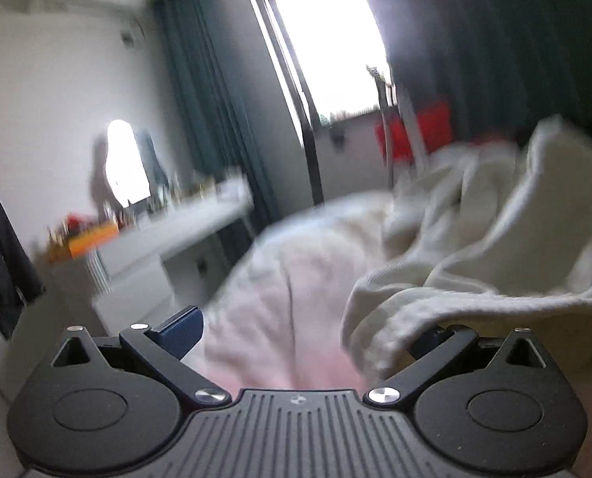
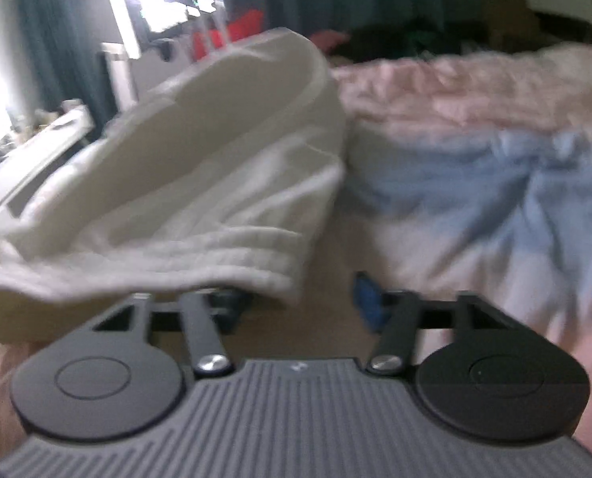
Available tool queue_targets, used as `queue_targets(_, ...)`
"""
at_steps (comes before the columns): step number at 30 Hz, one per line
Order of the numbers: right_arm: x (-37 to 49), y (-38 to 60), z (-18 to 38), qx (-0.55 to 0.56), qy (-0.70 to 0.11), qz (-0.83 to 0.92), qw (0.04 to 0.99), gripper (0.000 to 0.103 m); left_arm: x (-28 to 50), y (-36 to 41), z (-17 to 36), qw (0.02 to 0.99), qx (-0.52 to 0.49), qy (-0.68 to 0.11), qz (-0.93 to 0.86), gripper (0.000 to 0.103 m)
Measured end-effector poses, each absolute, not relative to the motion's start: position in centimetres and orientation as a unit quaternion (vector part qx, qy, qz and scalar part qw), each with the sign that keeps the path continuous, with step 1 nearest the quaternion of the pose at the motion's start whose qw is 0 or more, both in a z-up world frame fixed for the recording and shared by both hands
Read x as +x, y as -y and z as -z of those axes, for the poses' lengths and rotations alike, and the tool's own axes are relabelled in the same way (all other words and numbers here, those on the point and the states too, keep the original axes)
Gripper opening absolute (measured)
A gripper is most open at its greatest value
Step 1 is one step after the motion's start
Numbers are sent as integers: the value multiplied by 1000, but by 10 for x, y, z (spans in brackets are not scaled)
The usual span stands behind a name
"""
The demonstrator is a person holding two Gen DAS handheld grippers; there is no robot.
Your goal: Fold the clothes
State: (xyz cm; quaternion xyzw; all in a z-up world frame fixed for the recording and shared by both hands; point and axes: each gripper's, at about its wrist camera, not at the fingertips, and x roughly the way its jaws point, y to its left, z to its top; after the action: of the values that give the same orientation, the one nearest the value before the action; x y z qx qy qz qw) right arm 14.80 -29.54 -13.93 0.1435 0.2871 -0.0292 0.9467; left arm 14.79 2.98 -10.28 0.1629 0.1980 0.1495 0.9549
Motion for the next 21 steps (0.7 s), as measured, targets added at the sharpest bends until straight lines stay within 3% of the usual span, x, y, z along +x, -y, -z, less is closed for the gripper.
queue_targets(1,145,295,133,143,-278,20,950,23,150,-31,108,950,166,-213,-154,102)
queue_targets(3,134,292,121,144,-255,15,956,15,150,-35,116,946,162,-236,-151,102)
queue_targets(11,113,308,83,169,-182,35,968,10,125,-43,82,969,111,-169,-142,103)
queue_targets(15,105,316,90,187,-224,17,956,10,113,-41,67,973,115,-134,-147,103)
queue_targets(21,113,319,112,207,-332,-7,920,13,136,-53,91,957,89,-254,-105,101)
